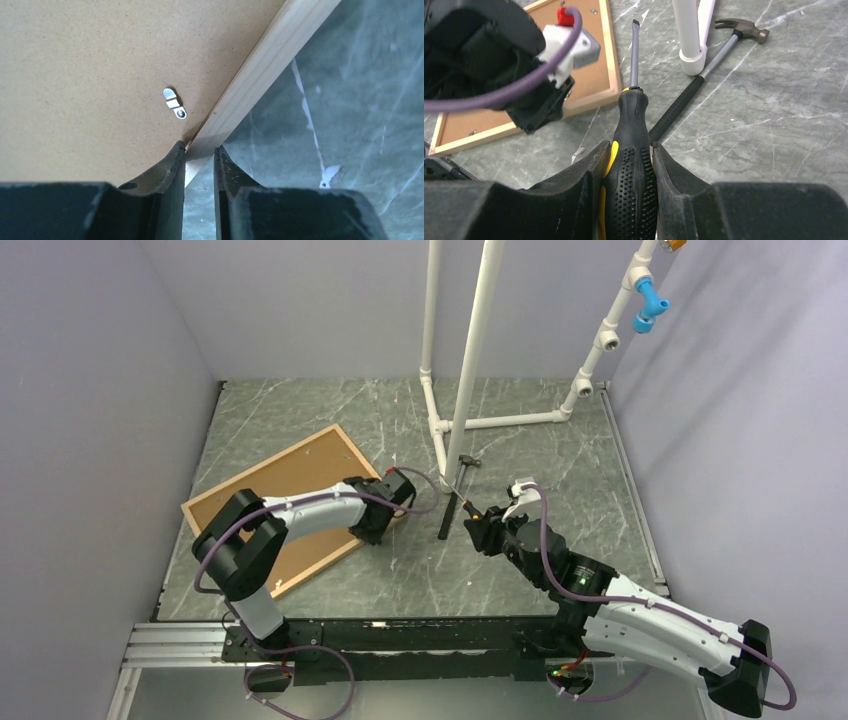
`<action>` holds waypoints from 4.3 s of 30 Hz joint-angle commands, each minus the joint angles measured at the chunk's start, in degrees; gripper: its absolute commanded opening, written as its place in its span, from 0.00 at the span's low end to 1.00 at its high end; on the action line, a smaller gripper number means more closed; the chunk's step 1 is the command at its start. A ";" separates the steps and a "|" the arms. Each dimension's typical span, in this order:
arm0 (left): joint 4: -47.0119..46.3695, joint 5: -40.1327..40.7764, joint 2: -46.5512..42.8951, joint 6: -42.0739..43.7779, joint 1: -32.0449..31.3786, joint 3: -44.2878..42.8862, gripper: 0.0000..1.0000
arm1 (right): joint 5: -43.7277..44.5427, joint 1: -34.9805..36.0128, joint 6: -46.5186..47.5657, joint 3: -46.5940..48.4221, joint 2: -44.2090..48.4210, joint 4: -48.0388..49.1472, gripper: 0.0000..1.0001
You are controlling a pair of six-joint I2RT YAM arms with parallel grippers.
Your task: Take the photo out of the frame
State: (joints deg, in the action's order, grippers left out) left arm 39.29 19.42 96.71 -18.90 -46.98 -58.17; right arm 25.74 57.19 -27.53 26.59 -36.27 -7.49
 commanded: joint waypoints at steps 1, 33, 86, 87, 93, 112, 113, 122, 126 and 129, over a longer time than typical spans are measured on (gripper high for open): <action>-9.32 -8.12 4.33 -2.36 9.19 -3.02 0.12 | 1.22 -0.04 -0.42 0.13 -0.03 2.56 0.00; -22.41 -22.48 -15.47 -19.38 25.45 -2.71 0.75 | -7.57 -0.28 1.75 13.77 -25.64 -1.27 0.00; -8.17 -19.60 -54.88 -26.29 25.59 35.14 0.70 | -16.74 -10.66 4.47 55.39 -74.97 2.92 0.00; -8.09 -19.60 -54.88 -26.22 25.59 35.14 0.70 | -16.95 -10.62 4.34 55.33 -74.73 2.92 0.00; -7.92 -19.60 -55.05 -25.25 25.54 34.80 0.70 | -14.29 -10.65 5.79 54.54 -71.52 3.75 0.00; -15.64 -24.81 -56.40 -24.42 25.48 40.00 0.65 | -19.13 -7.56 2.82 28.93 -42.96 6.02 0.00; -19.26 -27.69 -55.96 -23.20 25.34 41.04 0.60 | -19.26 -7.11 2.64 27.48 -42.09 5.76 0.00; -31.12 -26.12 -52.45 -23.66 17.69 42.85 0.51 | -20.12 -6.67 0.38 19.25 -36.66 5.22 0.00; -35.50 -26.48 -45.26 -26.13 15.34 42.65 0.54 | -21.25 -6.51 -0.41 18.07 -35.41 5.64 0.00; -41.24 -25.12 -40.72 -27.22 12.41 42.66 0.56 | -21.39 -5.86 -0.68 18.25 -35.30 4.90 0.00</action>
State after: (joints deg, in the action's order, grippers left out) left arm 7.77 -7.44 51.37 -44.47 -31.57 -14.63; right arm 5.37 50.65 -26.83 44.58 -73.69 -4.78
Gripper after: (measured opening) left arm 0.541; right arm 0.355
